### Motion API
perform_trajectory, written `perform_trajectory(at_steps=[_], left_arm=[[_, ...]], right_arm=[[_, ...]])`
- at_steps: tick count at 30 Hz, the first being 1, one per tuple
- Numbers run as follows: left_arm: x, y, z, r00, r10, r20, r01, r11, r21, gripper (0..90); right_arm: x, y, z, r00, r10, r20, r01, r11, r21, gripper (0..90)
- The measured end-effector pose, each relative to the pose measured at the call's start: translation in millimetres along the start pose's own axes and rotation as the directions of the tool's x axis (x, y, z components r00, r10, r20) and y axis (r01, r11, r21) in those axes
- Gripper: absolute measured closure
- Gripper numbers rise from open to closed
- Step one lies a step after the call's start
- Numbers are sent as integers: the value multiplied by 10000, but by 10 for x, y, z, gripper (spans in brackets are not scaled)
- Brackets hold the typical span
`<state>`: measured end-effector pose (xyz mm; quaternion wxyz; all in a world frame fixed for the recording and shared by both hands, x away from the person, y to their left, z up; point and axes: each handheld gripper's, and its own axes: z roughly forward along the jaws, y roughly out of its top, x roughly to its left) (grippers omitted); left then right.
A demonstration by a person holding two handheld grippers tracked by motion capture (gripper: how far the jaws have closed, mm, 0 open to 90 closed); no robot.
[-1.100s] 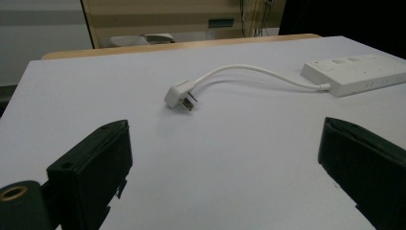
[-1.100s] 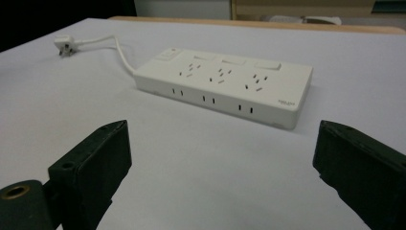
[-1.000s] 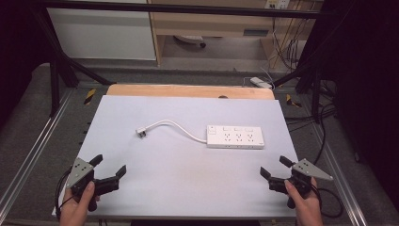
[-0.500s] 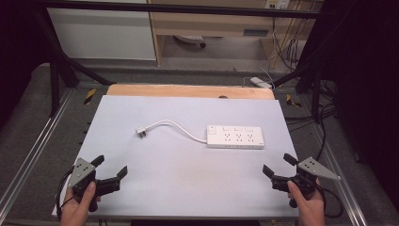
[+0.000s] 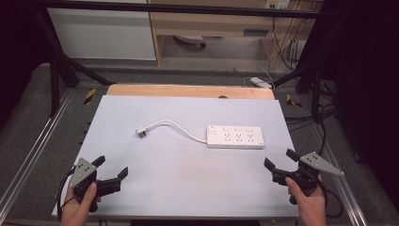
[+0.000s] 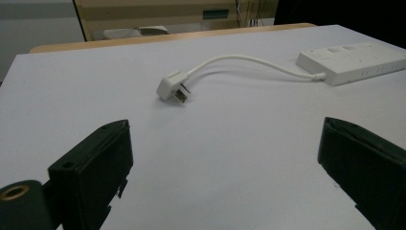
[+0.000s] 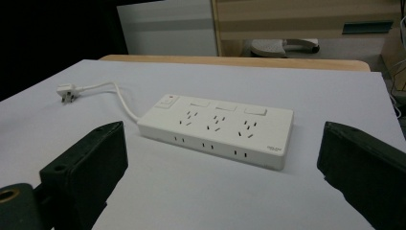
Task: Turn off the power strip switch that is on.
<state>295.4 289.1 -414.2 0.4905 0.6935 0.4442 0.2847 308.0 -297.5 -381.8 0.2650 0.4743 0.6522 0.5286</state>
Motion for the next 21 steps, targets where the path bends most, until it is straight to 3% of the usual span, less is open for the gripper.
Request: perform_trajectory(at_steps=[10, 21], left_arm=[[-5, -8, 5, 9996, -193, 191, 192, 9998, 60, 44], [-11, -10, 5, 9996, -150, 240, 149, 9999, 35, 45]], right_arm=[[-54, 105, 2, 9999, -121, 45, 120, 9998, 133, 28], [-92, 268, 157, 9999, -160, 11, 160, 9991, 394, 30]])
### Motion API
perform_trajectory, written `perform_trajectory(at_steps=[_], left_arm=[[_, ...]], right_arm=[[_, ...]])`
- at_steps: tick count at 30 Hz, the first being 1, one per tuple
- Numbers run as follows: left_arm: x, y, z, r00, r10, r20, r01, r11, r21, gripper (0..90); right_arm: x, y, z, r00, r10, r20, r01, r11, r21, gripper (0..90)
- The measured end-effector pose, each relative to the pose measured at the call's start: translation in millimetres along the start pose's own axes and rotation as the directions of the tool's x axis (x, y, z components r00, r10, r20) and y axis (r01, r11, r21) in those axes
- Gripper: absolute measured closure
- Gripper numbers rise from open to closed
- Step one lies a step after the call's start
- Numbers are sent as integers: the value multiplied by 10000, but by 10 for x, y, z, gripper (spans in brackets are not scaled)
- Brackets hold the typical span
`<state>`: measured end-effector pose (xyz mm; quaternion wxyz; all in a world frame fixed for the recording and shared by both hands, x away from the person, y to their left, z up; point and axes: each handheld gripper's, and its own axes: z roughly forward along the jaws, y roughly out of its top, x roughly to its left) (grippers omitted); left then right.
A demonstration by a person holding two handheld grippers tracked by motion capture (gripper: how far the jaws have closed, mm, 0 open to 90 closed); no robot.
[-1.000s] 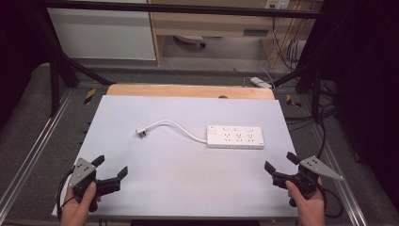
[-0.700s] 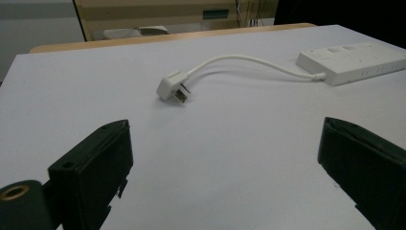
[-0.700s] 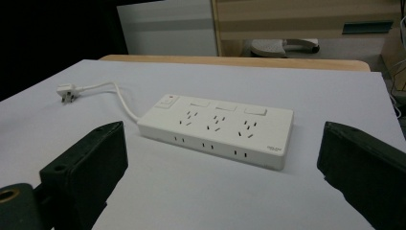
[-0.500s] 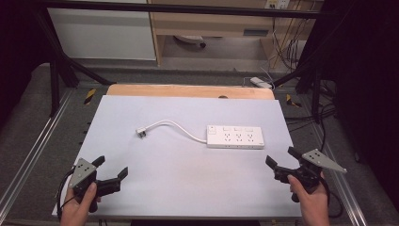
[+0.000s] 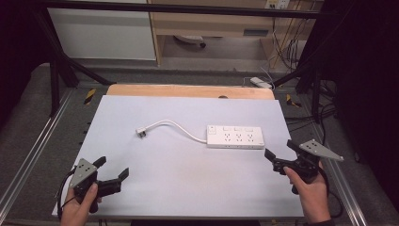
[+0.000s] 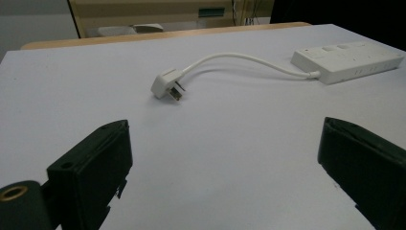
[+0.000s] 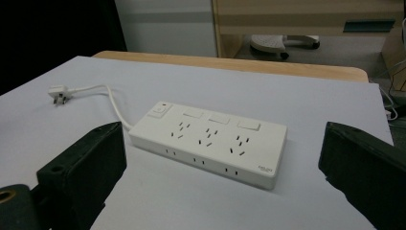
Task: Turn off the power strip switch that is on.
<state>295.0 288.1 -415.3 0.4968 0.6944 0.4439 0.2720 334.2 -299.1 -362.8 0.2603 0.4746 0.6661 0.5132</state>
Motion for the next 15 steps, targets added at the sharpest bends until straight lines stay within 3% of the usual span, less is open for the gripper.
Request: perform_trajectory(at_steps=[5, 7, 15], left_arm=[[1, -1, 2, 10000, 47, 11, -47, 10000, 23, 45], [-1, 0, 1, 10000, 41, 25, -42, 10000, 23, 45], [-18, -2, 19, 9998, 212, 35, -212, 9997, 81, 46]], right_arm=[[-15, 89, 52, 9999, -114, -58, 114, 9999, 99, 39], [-45, 146, 85, 9998, 54, -169, -52, 9999, 103, 40], [-105, 259, 162, 10000, -23, -33, 24, 9999, 97, 46]])
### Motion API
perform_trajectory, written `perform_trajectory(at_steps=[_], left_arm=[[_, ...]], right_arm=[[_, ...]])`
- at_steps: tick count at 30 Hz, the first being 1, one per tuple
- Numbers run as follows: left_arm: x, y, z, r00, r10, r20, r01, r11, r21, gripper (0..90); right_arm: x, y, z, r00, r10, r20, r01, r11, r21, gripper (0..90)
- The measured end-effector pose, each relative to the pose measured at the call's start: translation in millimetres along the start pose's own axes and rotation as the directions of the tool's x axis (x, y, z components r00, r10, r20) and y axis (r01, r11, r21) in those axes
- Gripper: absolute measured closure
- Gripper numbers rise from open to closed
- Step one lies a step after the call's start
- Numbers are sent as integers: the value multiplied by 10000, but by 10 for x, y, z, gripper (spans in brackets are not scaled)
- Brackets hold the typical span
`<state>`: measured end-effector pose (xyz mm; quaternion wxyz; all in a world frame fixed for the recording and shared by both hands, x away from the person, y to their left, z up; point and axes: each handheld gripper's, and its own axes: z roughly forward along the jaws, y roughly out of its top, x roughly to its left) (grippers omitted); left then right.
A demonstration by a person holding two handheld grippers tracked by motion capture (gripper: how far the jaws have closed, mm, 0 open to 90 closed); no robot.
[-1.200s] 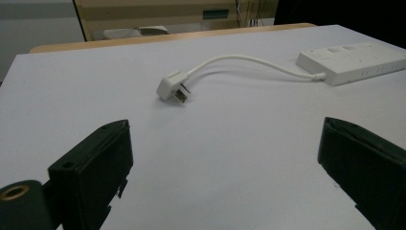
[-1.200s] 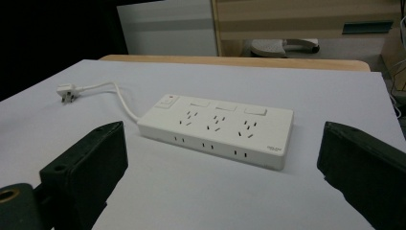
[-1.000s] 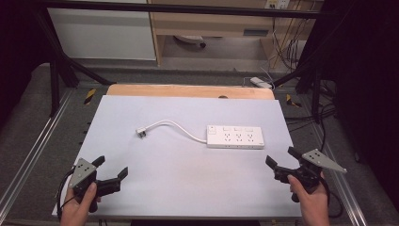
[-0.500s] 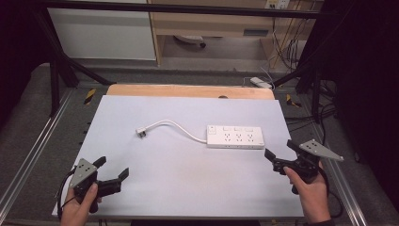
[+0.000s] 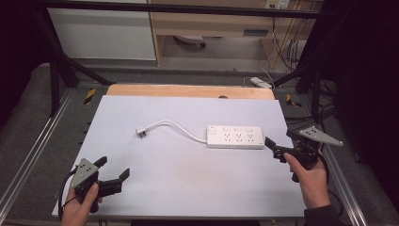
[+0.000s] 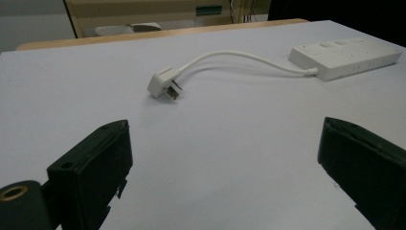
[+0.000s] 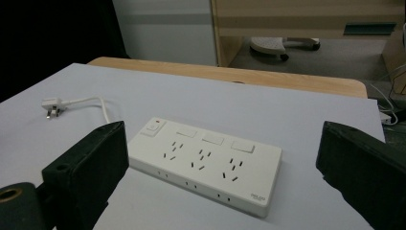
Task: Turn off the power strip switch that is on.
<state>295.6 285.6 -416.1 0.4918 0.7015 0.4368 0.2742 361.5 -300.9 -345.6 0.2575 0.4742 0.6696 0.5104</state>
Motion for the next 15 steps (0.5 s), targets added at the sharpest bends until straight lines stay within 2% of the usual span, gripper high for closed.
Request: perform_trajectory(at_steps=[7, 11, 15], left_arm=[[-2, 2, -4, 10000, 14, 62, -14, 10000, 0, 46], [-1, 0, -4, 10000, 14, 59, -14, 10000, 11, 46], [1, 0, -6, 10000, 29, 51, -29, 10000, 11, 46]], right_arm=[[-40, 87, 55, 9999, -66, 116, 66, 10000, -32, 62], [-78, 135, 106, 10000, 28, -28, -28, 10000, -53, 86], [-126, 190, 153, 9999, -70, 146, 71, 9999, -74, 120]])
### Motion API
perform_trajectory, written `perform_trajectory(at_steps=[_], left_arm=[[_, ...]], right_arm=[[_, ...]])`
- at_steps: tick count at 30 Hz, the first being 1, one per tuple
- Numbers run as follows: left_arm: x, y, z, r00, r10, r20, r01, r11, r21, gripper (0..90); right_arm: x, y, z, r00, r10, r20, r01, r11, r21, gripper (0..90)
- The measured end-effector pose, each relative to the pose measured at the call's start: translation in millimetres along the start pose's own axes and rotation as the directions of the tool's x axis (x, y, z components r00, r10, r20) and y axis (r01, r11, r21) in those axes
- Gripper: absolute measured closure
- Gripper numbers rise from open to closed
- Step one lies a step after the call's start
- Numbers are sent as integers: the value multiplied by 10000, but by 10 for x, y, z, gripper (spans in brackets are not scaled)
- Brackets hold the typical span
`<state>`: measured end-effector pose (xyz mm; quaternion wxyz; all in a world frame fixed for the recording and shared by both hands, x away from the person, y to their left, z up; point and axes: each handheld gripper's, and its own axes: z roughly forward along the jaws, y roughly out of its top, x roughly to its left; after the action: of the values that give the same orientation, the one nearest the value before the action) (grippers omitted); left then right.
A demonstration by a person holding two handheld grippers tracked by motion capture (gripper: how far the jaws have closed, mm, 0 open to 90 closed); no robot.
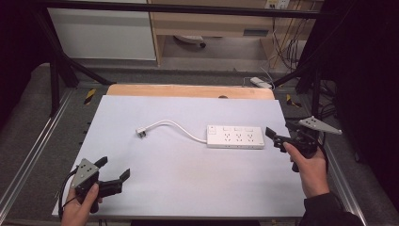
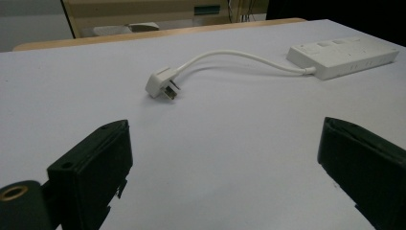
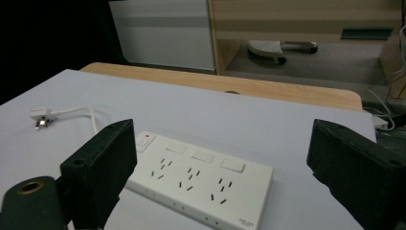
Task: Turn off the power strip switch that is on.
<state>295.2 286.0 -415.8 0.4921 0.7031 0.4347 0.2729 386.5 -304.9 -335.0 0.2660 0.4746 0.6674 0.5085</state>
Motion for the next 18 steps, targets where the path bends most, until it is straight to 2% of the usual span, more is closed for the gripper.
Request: perform_trajectory(at_steps=[2, 8, 9, 12, 13, 14, 17, 18], left_arm=[[1, -1, 0, 10000, 2, -13, -2, 10000, 6, 46], [1, -2, 0, 10000, 13, -29, -13, 10000, 21, 46], [1, -3, 0, 10000, 16, -30, -15, 10000, 25, 46], [0, -4, 1, 10000, 21, -36, -21, 10000, 35, 46], [-1, -4, 2, 10000, 23, -31, -23, 10000, 39, 46], [0, -4, 2, 10000, 29, -29, -28, 10000, 41, 46], [1, -5, 1, 10000, 22, -20, -21, 10000, 37, 46], [2, -5, 1, 10000, 22, -20, -22, 10000, 38, 46]], right_arm=[[-27, 49, 29, 9998, -102, 178, 102, 9999, -2, 174], [-50, 117, 94, 9993, -238, 280, 236, 9997, 76, 236], [-57, 139, 114, 9992, -270, 281, 270, 9996, 26, 284], [-61, 158, 134, 9992, -317, 236, 318, 9995, -1, 328], [-58, 172, 160, 9989, -407, 221, 406, 9992, 20, 373], [-58, 172, 160, 9989, -407, 221, 406, 9992, 20, 373], [-53, 192, 196, 9975, -645, 297, 645, 9979, 15, 452], [-55, 210, 221, 9965, -757, 348, 757, 9971, -1, 513]])
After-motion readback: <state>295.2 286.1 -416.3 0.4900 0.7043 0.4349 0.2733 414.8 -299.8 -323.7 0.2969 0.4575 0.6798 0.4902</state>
